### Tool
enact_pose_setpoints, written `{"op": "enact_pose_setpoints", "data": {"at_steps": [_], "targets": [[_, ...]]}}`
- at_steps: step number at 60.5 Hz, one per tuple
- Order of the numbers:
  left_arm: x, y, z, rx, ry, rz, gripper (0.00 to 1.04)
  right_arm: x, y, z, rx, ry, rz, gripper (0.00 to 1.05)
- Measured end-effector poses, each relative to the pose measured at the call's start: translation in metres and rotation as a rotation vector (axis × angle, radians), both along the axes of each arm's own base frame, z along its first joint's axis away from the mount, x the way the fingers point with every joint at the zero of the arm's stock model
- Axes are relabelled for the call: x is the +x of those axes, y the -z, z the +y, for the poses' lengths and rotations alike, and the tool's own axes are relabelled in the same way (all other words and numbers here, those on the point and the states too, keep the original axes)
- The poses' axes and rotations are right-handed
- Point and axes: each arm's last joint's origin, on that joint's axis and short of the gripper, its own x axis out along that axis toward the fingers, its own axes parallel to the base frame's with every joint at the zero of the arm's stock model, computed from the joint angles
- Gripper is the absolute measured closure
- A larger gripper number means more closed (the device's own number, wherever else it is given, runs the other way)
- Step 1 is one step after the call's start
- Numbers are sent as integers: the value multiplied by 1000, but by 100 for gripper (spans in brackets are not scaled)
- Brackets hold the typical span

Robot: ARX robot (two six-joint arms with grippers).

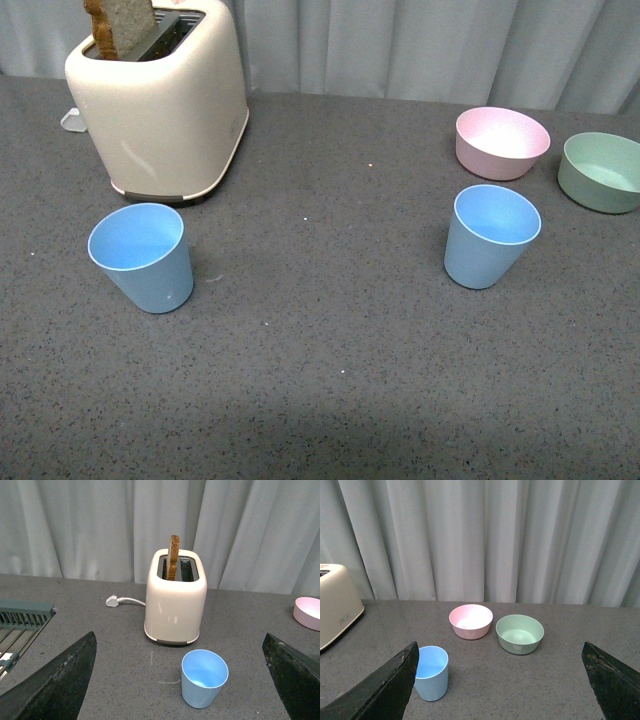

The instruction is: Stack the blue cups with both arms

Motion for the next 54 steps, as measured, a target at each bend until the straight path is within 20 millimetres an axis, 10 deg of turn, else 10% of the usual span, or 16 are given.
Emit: {"op": "enact_pose_setpoints", "data": {"at_steps": [54], "targets": [[0,0,0,0,0,0,7,0,0,0,0,0,0,10]]}}
